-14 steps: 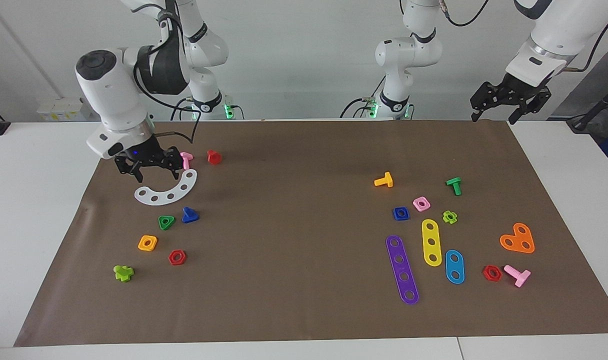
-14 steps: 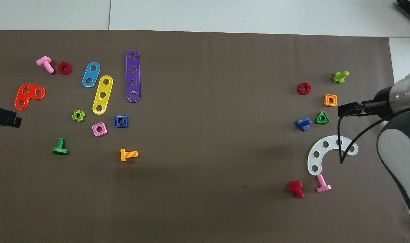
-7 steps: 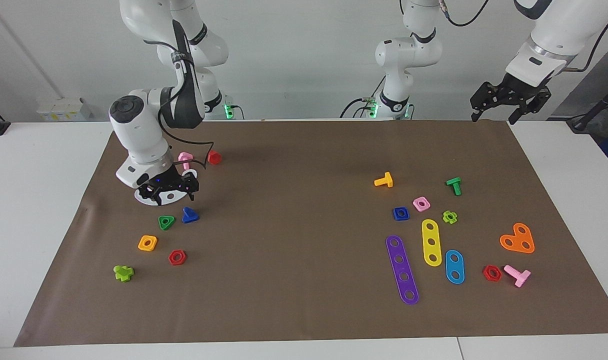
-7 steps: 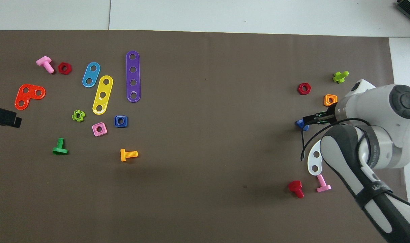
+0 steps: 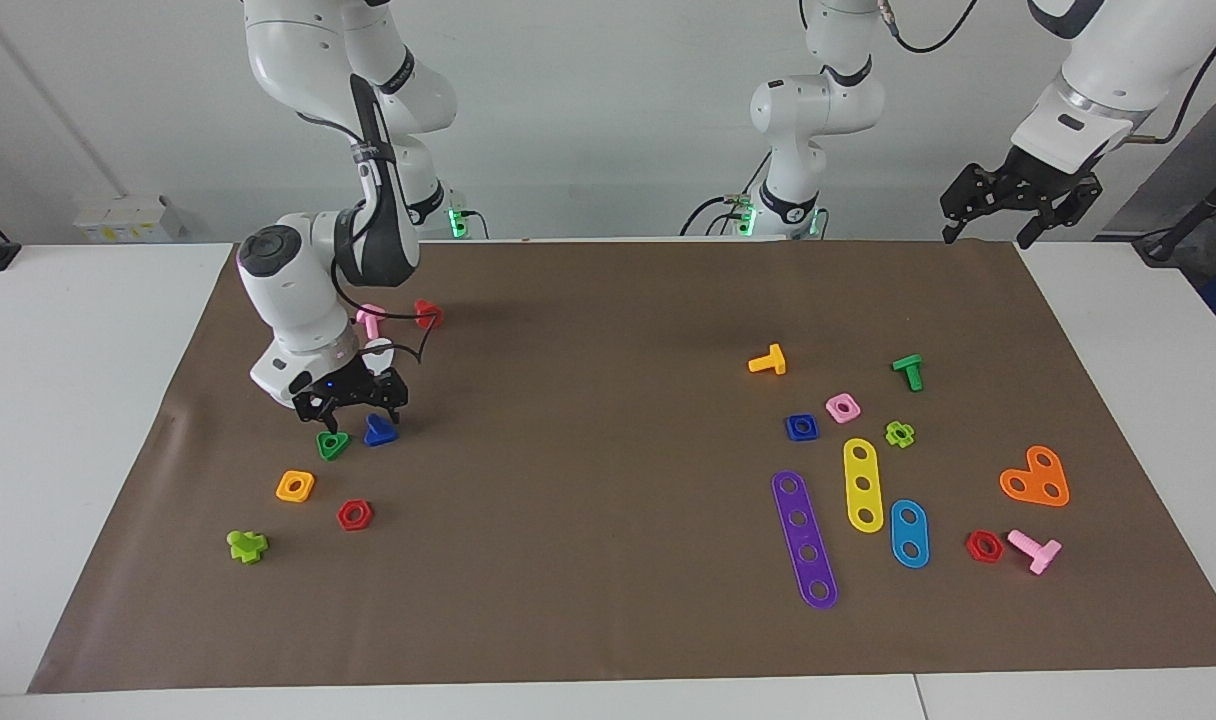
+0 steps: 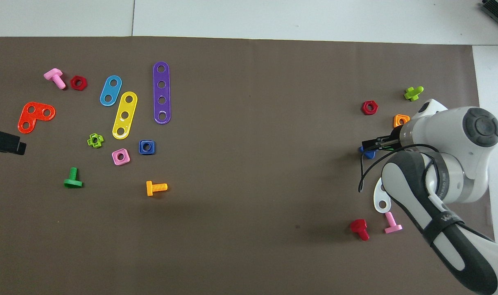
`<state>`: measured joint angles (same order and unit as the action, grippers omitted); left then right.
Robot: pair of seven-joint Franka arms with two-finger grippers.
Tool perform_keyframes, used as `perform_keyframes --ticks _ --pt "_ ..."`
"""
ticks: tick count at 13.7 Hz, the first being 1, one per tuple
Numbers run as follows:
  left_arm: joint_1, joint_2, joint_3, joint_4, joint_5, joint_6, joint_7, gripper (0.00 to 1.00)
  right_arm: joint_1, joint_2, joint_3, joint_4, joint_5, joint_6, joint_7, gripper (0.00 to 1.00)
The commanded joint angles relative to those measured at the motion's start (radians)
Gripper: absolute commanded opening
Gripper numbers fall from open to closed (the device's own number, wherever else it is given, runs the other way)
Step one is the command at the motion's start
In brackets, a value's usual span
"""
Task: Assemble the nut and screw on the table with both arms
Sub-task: 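Reach the right gripper down to the blue bolt, then close the right gripper on the blue bolt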
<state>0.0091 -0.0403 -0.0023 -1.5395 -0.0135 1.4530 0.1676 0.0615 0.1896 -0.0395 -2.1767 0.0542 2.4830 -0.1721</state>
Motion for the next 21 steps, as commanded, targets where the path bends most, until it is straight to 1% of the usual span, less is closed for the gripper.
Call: perform_keyframes --ticks 1,2,3,6,8,10,11,12,14,17,18,19,21 --pt "0.008 -0.016 -0.001 -0.017 -0.010 -0.008 0.004 1.00 0.009 0.008 -0.003 -0.014 0.024 0.028 -0.040 0.99" --pt "0.008 -0.018 -0.001 -0.017 -0.008 -0.006 0.004 1.00 0.009 0.008 -0.003 -0.017 0.024 0.030 -0.041 0.96" --pt "0.008 -0.018 -0.001 -0.017 -0.010 -0.006 0.004 1.00 0.009 0.008 -0.002 -0.018 0.024 0.030 -0.038 0.95" --pt "0.008 -0.018 -0.001 -0.017 -0.010 -0.006 0.004 1.00 0.008 0.011 -0.003 -0.020 0.023 0.042 -0.041 0.84" --pt "0.008 -0.018 -0.001 -0.017 -0.008 -0.006 0.004 1.00 0.009 0.011 -0.003 -0.021 0.024 0.042 -0.041 0.79" --pt "0.008 -0.018 -0.001 -0.017 -0.010 -0.006 0.003 1.00 0.008 0.011 -0.003 -0.023 0.024 0.042 -0.043 0.68" --pt "0.008 -0.016 -0.001 -0.017 -0.008 -0.006 0.004 1.00 0.009 0.010 -0.003 -0.028 0.024 0.042 -0.043 0.59" --pt "0.008 -0.018 -0.001 -0.017 -0.010 -0.008 0.004 1.00 0.009 0.010 -0.003 -0.029 0.024 0.042 -0.043 0.53" --pt "0.008 -0.016 -0.001 -0.017 -0.010 -0.006 0.004 1.00 0.009 0.010 -0.003 -0.031 0.024 0.042 -0.043 0.47" --pt "0.008 -0.018 -0.001 -0.017 -0.008 -0.006 0.004 1.00 0.009 0.010 -0.003 -0.031 0.023 0.042 -0.041 0.43" --pt "0.008 -0.016 -0.001 -0.017 -0.010 -0.006 0.004 1.00 0.009 0.010 -0.003 -0.031 0.023 0.042 -0.041 0.40" --pt "0.008 -0.016 -0.001 -0.017 -0.008 -0.006 0.004 1.00 0.009 0.010 -0.003 -0.031 0.024 0.042 -0.041 0.34" --pt "0.008 -0.018 -0.001 -0.017 -0.010 -0.008 0.004 1.00 0.009 0.010 -0.003 -0.031 0.024 0.040 -0.032 0.00"
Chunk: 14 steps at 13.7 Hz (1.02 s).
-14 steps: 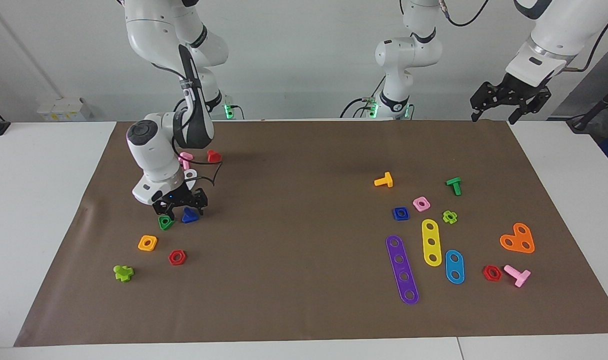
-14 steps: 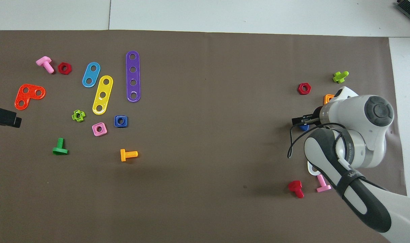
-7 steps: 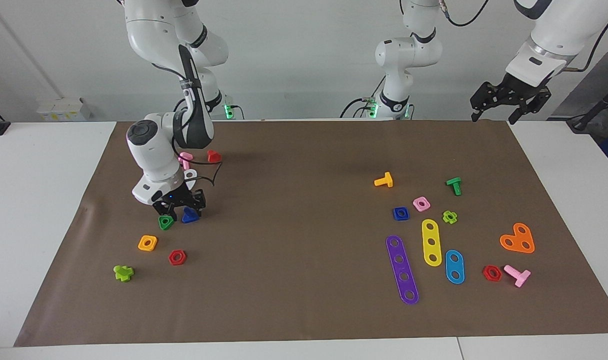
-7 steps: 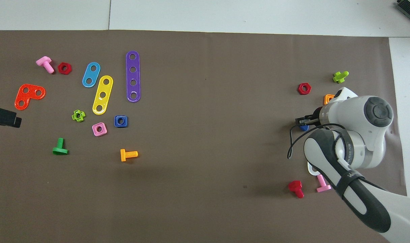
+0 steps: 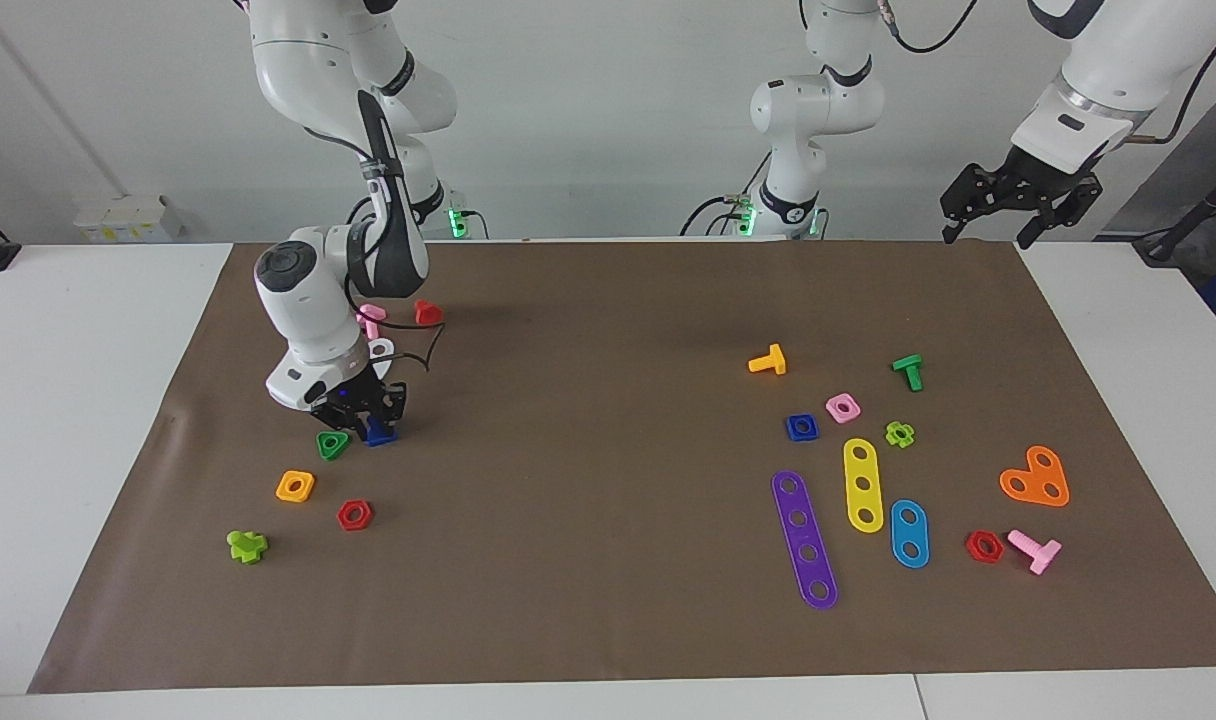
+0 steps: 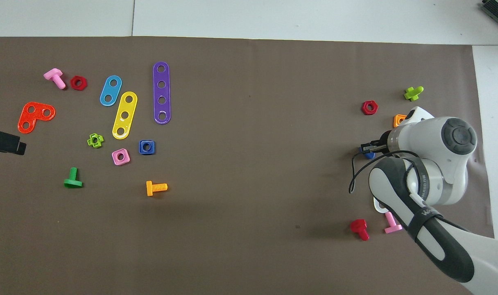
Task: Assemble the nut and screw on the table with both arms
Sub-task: 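Close the right gripper on the blue bolt, then carry the blue bolt with the right gripper to the mat centre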
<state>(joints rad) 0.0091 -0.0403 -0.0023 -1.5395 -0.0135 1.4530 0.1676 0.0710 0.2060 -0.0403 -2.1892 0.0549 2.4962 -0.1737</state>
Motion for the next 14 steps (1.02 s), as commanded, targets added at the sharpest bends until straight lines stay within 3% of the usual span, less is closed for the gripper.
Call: perform_keyframes --ticks 1,6,9,14 --pt "0.008 -0.018 -0.001 -0.017 -0.010 -0.006 0.004 1.00 0.001 -0.007 -0.003 -0.018 0.023 0.027 -0.018 0.00" --pt "0.008 -0.018 -0.001 -0.017 -0.010 -0.008 0.004 1.00 0.003 -0.019 -0.001 0.012 0.022 -0.016 -0.007 0.00" --pt "0.008 -0.018 -0.001 -0.017 -0.010 -0.008 0.004 1.00 0.004 -0.043 -0.001 0.129 0.022 -0.181 0.017 0.00" --pt "0.008 -0.018 -0.001 -0.017 -0.010 -0.006 0.004 1.00 0.050 -0.048 0.000 0.278 0.005 -0.301 0.149 0.00"
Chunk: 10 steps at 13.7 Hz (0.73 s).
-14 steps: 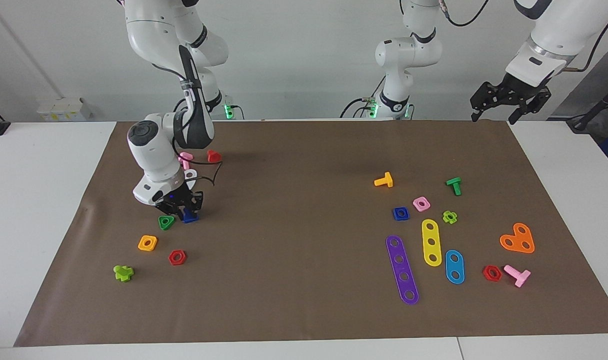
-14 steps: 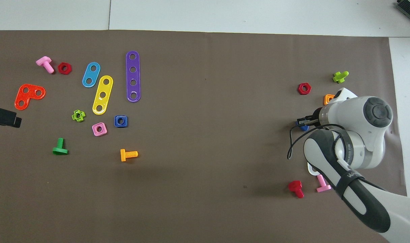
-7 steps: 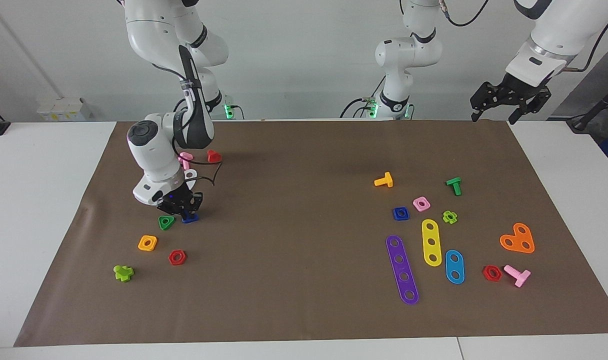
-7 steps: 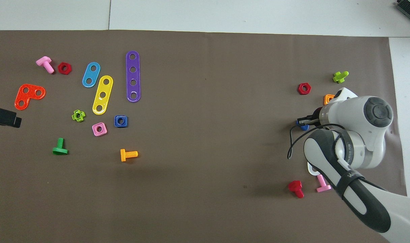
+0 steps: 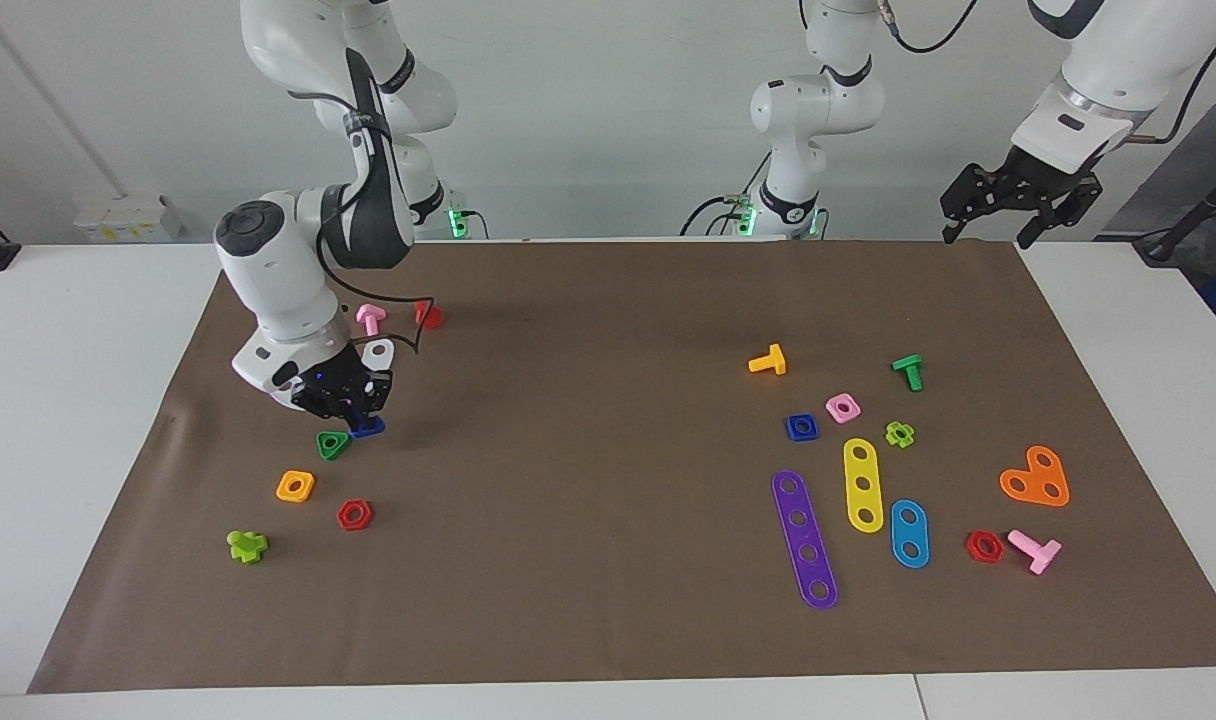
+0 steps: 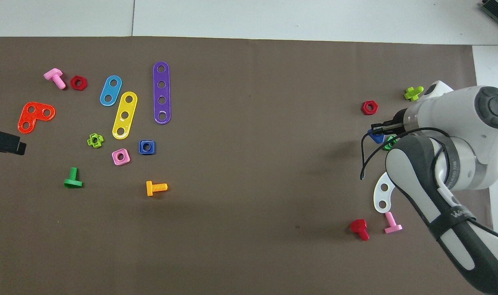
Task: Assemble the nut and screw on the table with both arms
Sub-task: 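Carry the blue bolt with the right gripper to the mat centre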
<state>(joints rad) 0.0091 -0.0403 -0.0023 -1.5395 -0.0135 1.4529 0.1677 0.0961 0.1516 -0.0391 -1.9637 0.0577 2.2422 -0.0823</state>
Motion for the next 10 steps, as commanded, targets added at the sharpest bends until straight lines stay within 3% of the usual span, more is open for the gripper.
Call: perform_keyframes --ticks 1,3,7,10 --pt "0.008 -0.018 -0.001 -0.017 -0.008 -0.008 0.004 1.00 0.042 0.005 -0.001 0.092 0.001 -0.099 0.087 0.00" --pt "0.008 -0.016 -0.001 -0.017 -0.008 -0.006 0.004 1.00 0.094 0.008 -0.002 0.153 -0.001 -0.166 0.166 0.00" --pt "0.008 -0.018 -0.001 -0.017 -0.008 -0.006 0.004 1.00 0.247 0.028 -0.001 0.175 -0.033 -0.151 0.401 0.00" --pt "0.008 -0.018 -0.001 -0.017 -0.010 -0.008 0.004 1.00 0.365 0.107 -0.001 0.262 -0.049 -0.139 0.612 0.00"
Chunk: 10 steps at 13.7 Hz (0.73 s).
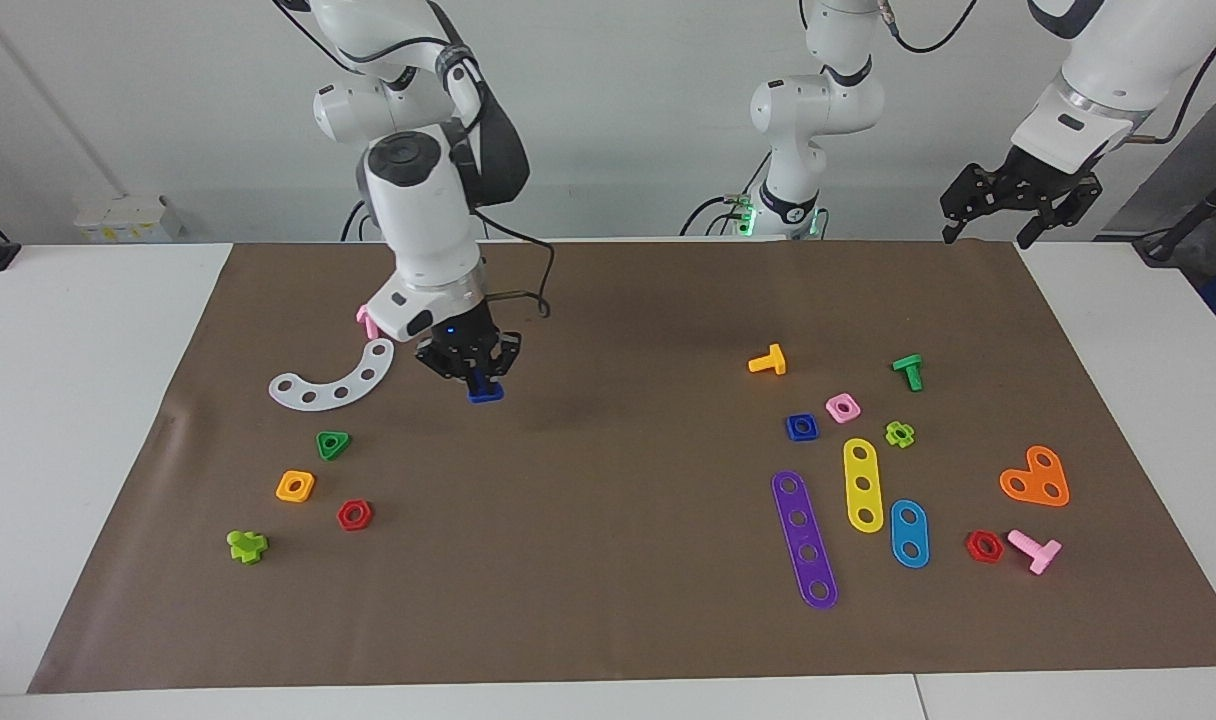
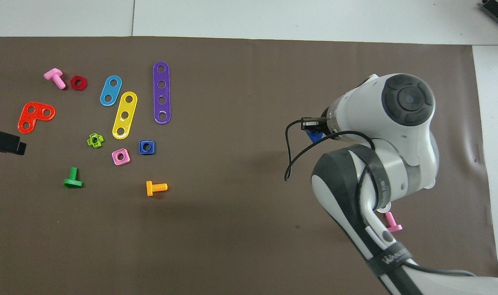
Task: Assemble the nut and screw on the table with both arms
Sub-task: 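Carry the blue bolt with the right gripper to the mat centre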
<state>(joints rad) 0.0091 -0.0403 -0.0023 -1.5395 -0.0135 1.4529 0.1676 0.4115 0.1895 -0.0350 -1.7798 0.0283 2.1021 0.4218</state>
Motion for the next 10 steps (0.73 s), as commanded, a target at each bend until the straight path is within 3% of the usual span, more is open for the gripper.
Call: perform_keyframes --ticks 1,7,10 --pt "0.008 -0.016 -0.001 -0.017 -0.008 -0.008 0.004 1.00 0.085 0.097 -0.005 0.100 -0.022 0.003 0.170 0.00" --pt "0.008 -0.018 -0.001 -0.017 -0.008 -0.006 0.004 1.00 0.219 0.211 -0.005 0.095 -0.086 0.113 0.377 0.00" --pt "0.008 -0.016 -0.001 -0.017 -0.010 -0.006 0.004 1.00 0.225 0.260 -0.005 0.089 -0.143 0.141 0.422 0.00"
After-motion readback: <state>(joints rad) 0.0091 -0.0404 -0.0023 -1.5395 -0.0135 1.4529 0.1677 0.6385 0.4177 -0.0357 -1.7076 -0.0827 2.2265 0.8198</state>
